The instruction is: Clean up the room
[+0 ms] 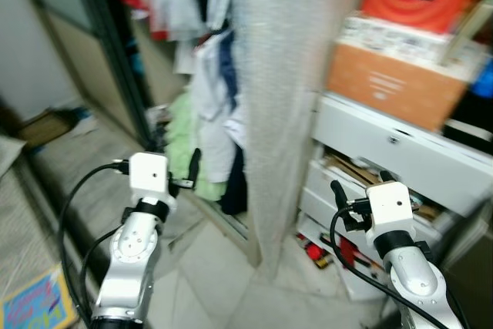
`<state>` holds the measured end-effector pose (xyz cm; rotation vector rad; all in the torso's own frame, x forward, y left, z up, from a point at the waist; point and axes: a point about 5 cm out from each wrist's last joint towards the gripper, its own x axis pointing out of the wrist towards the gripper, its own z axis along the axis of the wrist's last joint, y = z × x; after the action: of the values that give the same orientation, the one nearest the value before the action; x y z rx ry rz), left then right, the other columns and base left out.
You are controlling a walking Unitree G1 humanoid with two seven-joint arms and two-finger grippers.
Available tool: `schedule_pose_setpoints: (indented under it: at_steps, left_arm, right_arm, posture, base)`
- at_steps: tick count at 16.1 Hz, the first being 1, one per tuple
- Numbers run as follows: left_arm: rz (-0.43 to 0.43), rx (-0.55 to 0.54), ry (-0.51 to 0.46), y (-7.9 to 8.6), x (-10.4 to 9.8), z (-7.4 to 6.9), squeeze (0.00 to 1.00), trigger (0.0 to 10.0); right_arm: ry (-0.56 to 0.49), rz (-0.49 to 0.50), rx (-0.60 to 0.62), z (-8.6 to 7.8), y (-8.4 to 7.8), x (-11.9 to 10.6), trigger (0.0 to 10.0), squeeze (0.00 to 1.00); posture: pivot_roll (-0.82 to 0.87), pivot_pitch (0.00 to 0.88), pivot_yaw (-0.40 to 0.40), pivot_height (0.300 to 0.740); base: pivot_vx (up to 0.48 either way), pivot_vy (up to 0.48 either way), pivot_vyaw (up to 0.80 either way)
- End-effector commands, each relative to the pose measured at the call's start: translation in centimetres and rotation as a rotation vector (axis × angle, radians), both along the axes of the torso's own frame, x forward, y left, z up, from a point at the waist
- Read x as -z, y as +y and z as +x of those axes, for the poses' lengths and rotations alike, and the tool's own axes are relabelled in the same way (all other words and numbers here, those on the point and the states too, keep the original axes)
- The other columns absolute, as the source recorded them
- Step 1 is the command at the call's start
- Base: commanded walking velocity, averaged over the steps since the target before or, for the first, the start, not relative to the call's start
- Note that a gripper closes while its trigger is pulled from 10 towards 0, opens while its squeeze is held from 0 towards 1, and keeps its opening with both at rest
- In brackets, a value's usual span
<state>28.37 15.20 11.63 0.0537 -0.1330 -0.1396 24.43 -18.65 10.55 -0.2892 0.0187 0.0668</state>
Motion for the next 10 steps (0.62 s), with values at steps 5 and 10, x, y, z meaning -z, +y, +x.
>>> schedule_pose_setpoints:
  at_steps: [5,10]
  left_arm:
    - [0.009,0.010,-0.005,0.19,-0.23,0.14,0.00,10.0]
    - [0.006,0.018,-0.005,0.17,-0.24,0.11,0.00,10.0]
  right_arm:
    - [0.001,0.007,-0.007,0.05,0.06,0.09,10.0,0.00]
    - [-0.002,0.009,-0.018,0.06,0.30,0.09,10.0,0.00]
  posture:
    - [-0.10,0.000,-0.008,0.740]
    - [-0.10,0.000,-0.004,0.740]
  base:
    - [0.000,0.000,0.16]
    - [0.000,-0.299,0.00]
